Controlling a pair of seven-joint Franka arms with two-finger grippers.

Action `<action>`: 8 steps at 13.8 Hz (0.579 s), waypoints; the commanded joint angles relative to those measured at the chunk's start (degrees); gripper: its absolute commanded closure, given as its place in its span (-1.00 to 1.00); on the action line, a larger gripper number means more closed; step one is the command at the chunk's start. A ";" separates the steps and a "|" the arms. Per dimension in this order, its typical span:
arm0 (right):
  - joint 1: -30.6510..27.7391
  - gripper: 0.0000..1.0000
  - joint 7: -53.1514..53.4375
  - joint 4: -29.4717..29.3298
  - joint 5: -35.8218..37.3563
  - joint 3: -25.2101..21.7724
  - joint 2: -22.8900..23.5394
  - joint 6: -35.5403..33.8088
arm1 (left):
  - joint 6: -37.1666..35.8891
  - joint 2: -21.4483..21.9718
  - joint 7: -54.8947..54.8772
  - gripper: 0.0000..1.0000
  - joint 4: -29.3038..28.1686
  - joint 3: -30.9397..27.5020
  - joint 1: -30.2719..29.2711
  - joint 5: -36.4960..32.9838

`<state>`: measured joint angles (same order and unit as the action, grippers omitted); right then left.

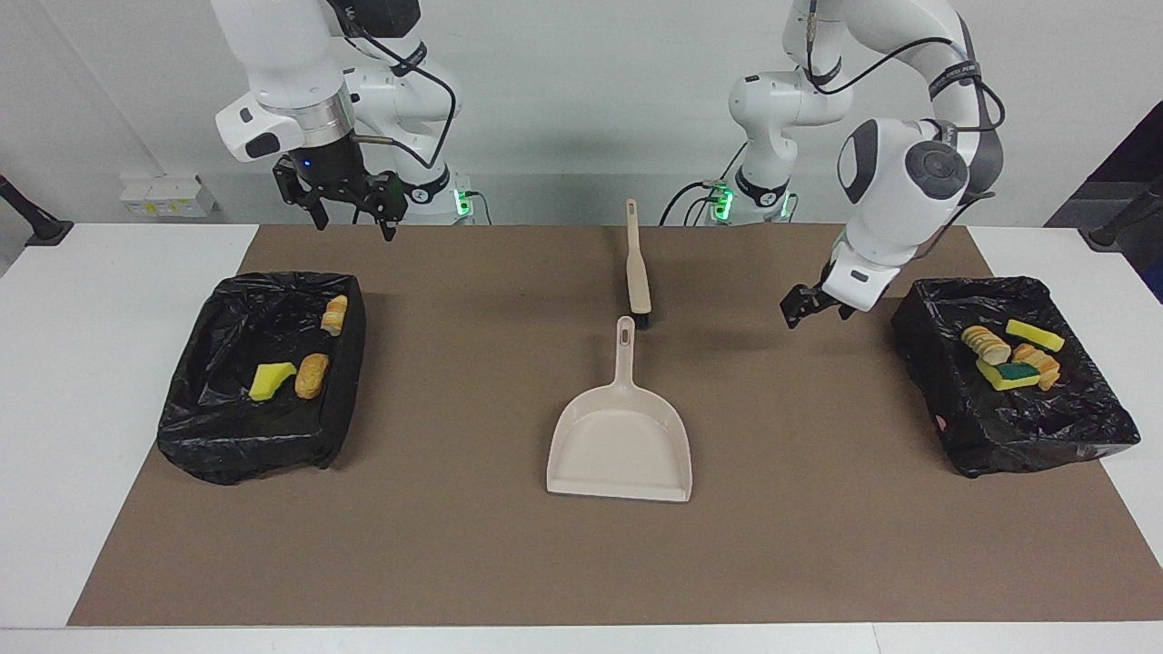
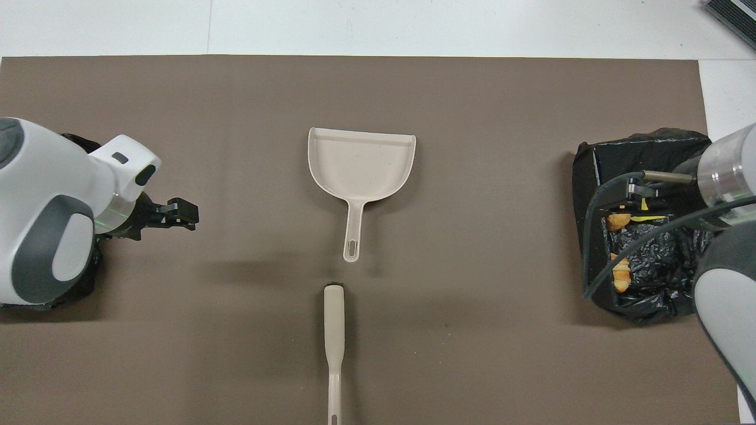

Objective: Sweep and dump trash in bin

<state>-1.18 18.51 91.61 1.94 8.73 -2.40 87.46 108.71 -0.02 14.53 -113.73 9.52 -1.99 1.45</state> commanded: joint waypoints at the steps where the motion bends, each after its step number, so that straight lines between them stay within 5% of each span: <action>1: -0.67 -1.00 -0.58 1.03 -0.45 0.06 -0.68 0.79 | -0.51 3.53 -5.19 -1.00 -1.67 0.50 -5.20 0.40; 4: -0.67 -1.00 -0.58 1.03 -0.45 0.06 -0.68 0.79 | -1.83 4.24 -10.91 -1.00 0.08 0.50 -9.95 0.40; 8: -0.67 -1.00 -0.49 1.03 -0.45 0.06 -0.68 1.22 | -6.47 1.79 -11.02 -1.00 10.70 0.50 -11.11 0.40</action>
<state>-1.18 18.51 91.61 1.94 8.71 -2.40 87.50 106.65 3.09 4.18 -108.82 9.43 -12.34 1.46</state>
